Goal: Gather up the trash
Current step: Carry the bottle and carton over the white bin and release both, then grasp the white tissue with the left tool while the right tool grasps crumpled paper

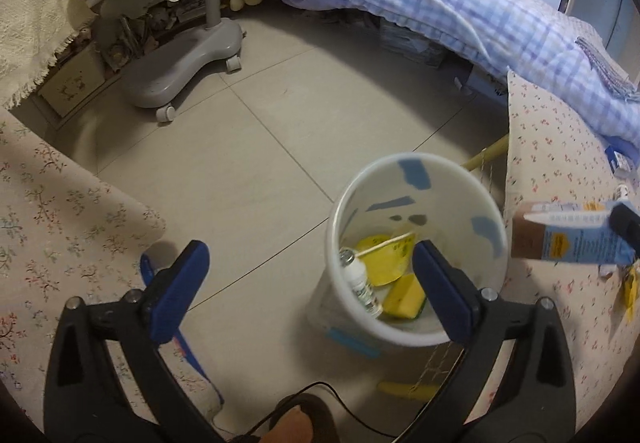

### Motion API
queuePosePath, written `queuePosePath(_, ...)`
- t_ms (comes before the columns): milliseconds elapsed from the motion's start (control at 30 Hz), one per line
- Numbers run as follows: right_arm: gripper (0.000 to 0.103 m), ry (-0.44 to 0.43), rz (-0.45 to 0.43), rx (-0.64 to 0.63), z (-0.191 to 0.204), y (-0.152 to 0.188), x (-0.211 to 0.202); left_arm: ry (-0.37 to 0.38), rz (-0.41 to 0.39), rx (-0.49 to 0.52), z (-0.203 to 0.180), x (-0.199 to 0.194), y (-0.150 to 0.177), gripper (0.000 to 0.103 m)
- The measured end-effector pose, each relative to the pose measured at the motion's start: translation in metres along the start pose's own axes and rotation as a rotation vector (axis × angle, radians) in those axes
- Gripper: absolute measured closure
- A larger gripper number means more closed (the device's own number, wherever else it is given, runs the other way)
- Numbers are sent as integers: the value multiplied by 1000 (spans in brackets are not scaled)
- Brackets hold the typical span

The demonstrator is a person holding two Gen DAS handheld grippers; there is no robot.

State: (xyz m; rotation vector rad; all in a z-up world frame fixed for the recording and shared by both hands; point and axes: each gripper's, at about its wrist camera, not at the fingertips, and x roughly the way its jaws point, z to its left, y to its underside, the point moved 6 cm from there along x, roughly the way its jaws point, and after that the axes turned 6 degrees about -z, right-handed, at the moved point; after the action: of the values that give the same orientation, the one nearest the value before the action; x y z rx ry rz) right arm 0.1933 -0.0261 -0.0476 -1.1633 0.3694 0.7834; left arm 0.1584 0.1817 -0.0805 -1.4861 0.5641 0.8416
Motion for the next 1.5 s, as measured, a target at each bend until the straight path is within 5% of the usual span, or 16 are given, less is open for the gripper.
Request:
queuePosePath(400, 42, -29, 8, -57, 23, 16, 36, 23, 21, -24, 15, -8, 9, 2)
queuePosePath(500, 24, -40, -1, -65, 28, 13, 33, 27, 18, -27, 14, -10, 8, 2)
queuePosePath(767, 23, 26, -21, -96, 17, 11, 3, 61, 32, -23, 3, -14, 9, 2)
queuePosePath(1500, 19, 439, -85, 118, -188, -5, -141, 206, 54, 128, -131, -36, 11, 2)
